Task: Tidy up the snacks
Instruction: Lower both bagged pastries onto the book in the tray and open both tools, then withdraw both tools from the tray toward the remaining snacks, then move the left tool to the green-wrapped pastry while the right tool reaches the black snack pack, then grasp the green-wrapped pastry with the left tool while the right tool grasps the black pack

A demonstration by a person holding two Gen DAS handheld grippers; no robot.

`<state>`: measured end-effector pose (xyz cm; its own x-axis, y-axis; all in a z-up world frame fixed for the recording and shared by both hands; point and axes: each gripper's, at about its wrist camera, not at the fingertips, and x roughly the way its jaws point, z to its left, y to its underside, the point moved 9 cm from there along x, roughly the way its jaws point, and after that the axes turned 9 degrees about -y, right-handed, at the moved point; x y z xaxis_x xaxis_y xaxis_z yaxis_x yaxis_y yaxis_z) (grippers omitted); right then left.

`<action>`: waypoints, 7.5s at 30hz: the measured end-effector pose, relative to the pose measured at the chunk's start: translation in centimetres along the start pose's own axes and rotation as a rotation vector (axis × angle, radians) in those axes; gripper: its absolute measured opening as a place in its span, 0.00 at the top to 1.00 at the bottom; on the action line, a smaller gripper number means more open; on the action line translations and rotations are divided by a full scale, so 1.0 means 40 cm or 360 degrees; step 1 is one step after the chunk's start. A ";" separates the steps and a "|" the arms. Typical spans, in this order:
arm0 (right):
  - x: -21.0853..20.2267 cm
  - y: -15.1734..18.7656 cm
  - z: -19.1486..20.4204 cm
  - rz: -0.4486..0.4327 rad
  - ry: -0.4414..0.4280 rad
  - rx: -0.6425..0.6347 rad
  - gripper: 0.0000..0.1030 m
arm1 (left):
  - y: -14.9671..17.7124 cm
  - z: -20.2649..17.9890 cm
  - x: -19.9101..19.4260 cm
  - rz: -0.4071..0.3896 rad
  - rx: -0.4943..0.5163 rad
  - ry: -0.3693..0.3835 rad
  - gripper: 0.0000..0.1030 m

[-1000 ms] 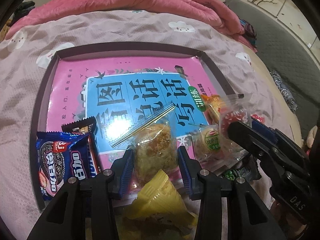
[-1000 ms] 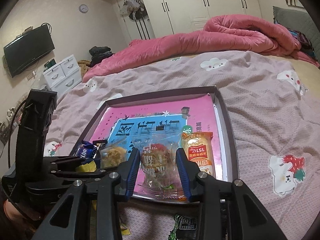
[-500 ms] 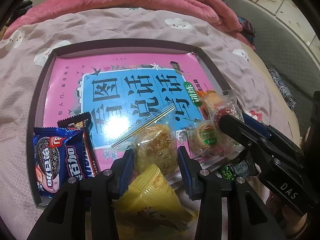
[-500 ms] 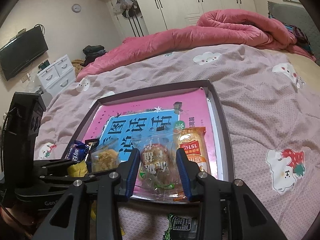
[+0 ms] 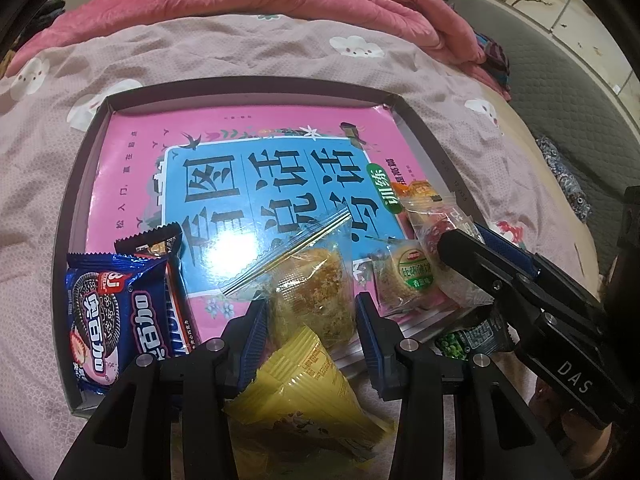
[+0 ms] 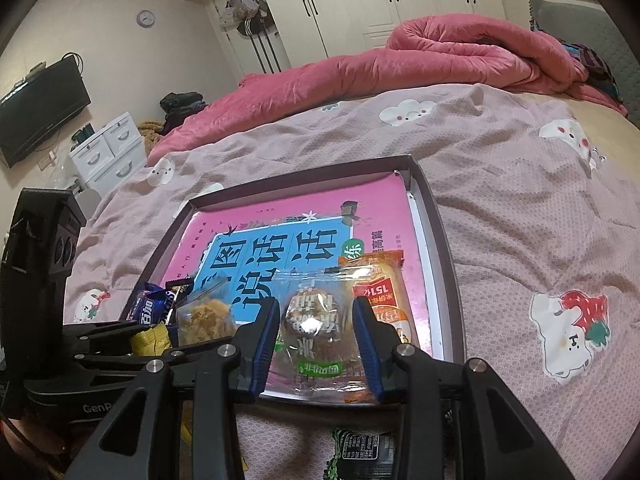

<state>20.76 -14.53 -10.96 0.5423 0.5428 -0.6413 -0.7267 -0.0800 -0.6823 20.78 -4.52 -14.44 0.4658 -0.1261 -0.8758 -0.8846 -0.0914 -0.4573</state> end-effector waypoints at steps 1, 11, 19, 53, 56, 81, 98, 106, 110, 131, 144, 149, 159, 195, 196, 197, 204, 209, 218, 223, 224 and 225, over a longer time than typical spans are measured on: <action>-0.001 -0.001 -0.001 0.0000 0.0001 0.0002 0.63 | 0.000 -0.001 -0.002 -0.0002 -0.0003 0.0005 0.57; -0.018 -0.001 -0.003 -0.0015 0.0013 0.0016 0.63 | 0.001 -0.004 -0.006 0.0000 -0.0019 0.0033 0.57; -0.022 -0.001 0.001 -0.0018 0.0011 0.0010 0.63 | 0.000 -0.002 -0.016 -0.0010 -0.0031 0.0031 0.50; -0.062 -0.021 -0.005 -0.0083 0.0017 0.0026 0.48 | -0.034 0.039 -0.110 -0.0126 -0.0080 -0.0008 0.27; -0.071 -0.026 -0.010 -0.0098 0.0018 0.0035 0.48 | -0.041 0.047 -0.124 -0.0145 -0.0093 -0.0009 0.27; -0.194 -0.068 -0.092 -0.0252 0.0088 0.0187 0.40 | -0.060 0.123 -0.219 -0.0265 -0.0186 -0.0061 0.25; -0.227 -0.067 -0.056 -0.0280 0.0071 0.0138 0.38 | -0.042 0.160 -0.272 -0.0325 -0.0203 -0.0118 0.24; -0.238 -0.054 -0.040 -0.0270 0.0071 0.0124 0.37 | -0.016 0.165 -0.281 -0.0317 -0.0189 -0.0152 0.23; -0.239 -0.041 -0.034 -0.0251 0.0070 0.0132 0.37 | -0.003 0.163 -0.283 -0.0312 -0.0171 -0.0172 0.23; -0.230 0.031 0.012 -0.0130 0.0086 0.0113 0.37 | 0.069 0.154 -0.292 -0.0282 -0.0084 -0.0246 0.23; -0.207 0.098 -0.003 0.0011 0.0174 0.0165 0.37 | 0.123 0.144 -0.266 -0.0201 -0.0058 -0.0254 0.23; -0.194 0.131 -0.050 0.0094 0.0242 0.0272 0.37 | 0.146 0.149 -0.230 -0.0141 -0.0077 -0.0268 0.23; -0.156 0.178 -0.097 0.0222 0.0242 0.0414 0.37 | 0.177 0.154 -0.177 -0.0037 -0.0109 -0.0255 0.23; -0.018 0.169 -0.084 0.0241 -0.0091 0.0567 0.55 | 0.191 0.149 -0.093 0.0085 -0.0227 -0.0101 0.23; -0.016 0.169 -0.083 0.0243 -0.0105 0.0570 0.56 | 0.190 0.148 -0.090 0.0087 -0.0235 -0.0092 0.23; -0.014 0.169 -0.080 0.0246 -0.0118 0.0565 0.56 | 0.189 0.146 -0.087 0.0085 -0.0246 -0.0080 0.23; -0.003 0.172 -0.024 0.0283 -0.0219 0.0483 0.62 | 0.178 0.134 -0.068 0.0065 -0.0300 -0.0014 0.23; -0.003 0.177 0.036 0.0324 -0.0240 0.0318 0.64 | 0.174 0.131 -0.057 0.0065 -0.0286 -0.0024 0.58; -0.057 0.142 0.064 0.0214 -0.0240 0.0198 0.64 | 0.176 0.145 -0.062 0.0081 -0.0347 0.0045 0.67; -0.093 0.106 0.086 0.0109 -0.0260 0.0130 0.65 | 0.179 0.149 -0.101 0.0052 -0.0347 0.0053 0.67; -0.100 0.101 0.088 0.0089 -0.0270 0.0126 0.65 | 0.174 0.151 -0.112 0.0034 -0.0353 0.0051 0.67; -0.107 0.096 0.089 0.0072 -0.0275 0.0122 0.65 | 0.167 0.155 -0.124 0.0010 -0.0354 0.0046 0.67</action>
<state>14.15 -14.17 -9.57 0.4330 0.6759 -0.5964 -0.7822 -0.0470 -0.6212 12.42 1.61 -14.13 0.4635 -0.1551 -0.8724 -0.8623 -0.3057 -0.4037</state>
